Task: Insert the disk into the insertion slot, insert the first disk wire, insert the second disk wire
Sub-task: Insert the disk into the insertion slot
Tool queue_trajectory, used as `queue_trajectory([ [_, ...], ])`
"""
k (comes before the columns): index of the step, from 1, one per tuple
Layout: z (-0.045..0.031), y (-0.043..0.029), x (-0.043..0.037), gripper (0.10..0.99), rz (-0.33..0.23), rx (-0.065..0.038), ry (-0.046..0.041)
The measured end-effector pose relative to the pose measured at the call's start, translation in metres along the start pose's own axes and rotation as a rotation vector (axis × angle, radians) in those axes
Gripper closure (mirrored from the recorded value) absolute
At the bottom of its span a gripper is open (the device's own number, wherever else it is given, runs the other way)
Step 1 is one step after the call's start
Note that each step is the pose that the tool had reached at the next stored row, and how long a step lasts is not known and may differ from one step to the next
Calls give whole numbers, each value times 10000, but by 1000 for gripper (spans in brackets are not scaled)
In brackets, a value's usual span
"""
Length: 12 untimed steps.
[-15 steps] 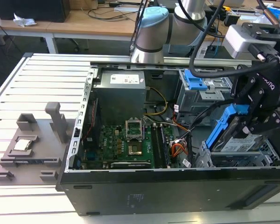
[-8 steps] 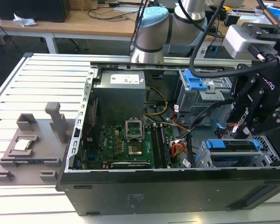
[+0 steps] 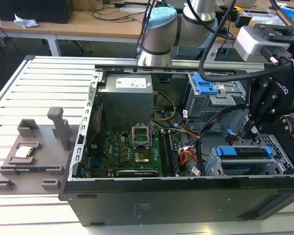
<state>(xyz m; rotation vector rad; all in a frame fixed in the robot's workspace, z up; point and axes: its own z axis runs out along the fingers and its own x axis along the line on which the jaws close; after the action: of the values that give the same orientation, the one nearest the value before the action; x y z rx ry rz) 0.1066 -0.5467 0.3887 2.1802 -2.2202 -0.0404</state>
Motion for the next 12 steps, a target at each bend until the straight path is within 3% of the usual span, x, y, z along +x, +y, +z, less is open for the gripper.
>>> queue_trajectory([
  [8, 5, -3, 0, 980, -1, 0, -1],
  [12, 5, -166, -4, 980, -1, -6, 0],
])
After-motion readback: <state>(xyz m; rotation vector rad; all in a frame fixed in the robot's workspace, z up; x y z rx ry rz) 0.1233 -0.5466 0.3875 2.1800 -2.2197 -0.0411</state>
